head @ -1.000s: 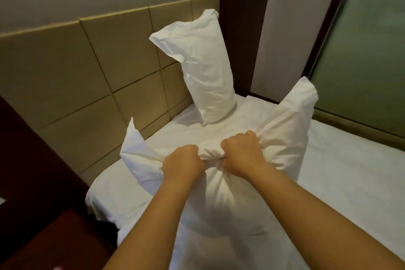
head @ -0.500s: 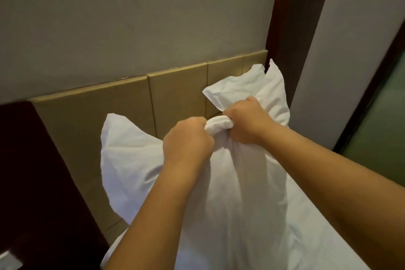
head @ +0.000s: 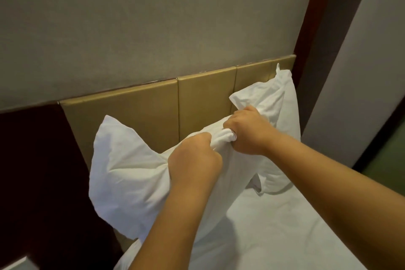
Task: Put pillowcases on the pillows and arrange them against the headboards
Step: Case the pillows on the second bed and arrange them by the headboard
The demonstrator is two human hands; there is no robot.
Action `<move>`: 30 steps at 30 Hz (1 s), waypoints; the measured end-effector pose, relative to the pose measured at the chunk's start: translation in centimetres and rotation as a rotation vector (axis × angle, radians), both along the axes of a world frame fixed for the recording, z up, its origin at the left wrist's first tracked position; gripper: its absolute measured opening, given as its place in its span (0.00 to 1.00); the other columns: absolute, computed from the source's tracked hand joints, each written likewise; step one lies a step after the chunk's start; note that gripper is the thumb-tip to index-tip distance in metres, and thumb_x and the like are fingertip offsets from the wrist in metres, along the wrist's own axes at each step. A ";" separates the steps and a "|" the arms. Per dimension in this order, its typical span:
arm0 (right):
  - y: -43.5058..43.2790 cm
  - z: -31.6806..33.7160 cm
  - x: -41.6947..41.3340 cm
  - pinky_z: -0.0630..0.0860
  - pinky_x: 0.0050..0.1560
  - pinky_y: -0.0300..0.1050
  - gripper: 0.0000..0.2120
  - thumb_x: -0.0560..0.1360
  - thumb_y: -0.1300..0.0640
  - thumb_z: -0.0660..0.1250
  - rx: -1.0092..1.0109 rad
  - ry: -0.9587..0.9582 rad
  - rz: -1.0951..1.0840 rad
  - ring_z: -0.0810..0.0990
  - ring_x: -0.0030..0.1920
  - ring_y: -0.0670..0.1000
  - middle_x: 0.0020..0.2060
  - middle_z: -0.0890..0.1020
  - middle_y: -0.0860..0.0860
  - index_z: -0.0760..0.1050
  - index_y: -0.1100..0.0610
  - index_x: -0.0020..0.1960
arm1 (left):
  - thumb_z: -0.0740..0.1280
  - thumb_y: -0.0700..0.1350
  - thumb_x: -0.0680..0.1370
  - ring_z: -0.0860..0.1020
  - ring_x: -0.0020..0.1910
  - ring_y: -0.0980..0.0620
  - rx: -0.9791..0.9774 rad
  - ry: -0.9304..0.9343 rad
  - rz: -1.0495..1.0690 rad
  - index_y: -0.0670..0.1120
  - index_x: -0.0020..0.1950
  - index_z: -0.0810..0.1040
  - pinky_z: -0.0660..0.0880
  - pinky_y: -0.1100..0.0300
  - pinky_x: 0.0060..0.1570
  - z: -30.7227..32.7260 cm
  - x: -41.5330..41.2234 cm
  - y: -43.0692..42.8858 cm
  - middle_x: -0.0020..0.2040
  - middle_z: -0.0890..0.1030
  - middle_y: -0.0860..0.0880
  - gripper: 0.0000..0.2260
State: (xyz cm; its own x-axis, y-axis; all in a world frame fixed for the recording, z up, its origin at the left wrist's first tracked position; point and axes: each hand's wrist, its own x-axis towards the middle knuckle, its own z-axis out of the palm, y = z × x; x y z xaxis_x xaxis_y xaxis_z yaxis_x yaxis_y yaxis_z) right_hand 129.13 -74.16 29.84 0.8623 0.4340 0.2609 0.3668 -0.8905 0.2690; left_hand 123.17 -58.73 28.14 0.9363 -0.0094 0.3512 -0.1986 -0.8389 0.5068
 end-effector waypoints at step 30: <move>3.3 5.6 6.0 0.74 0.35 0.44 0.11 0.67 0.63 0.68 0.082 0.399 -0.023 0.75 0.32 0.50 0.29 0.75 0.46 0.71 0.50 0.31 | 0.67 0.35 0.71 0.77 0.42 0.46 -0.230 0.288 -0.115 0.50 0.39 0.77 0.74 0.56 0.42 3.5 8.3 4.0 0.37 0.78 0.47 0.10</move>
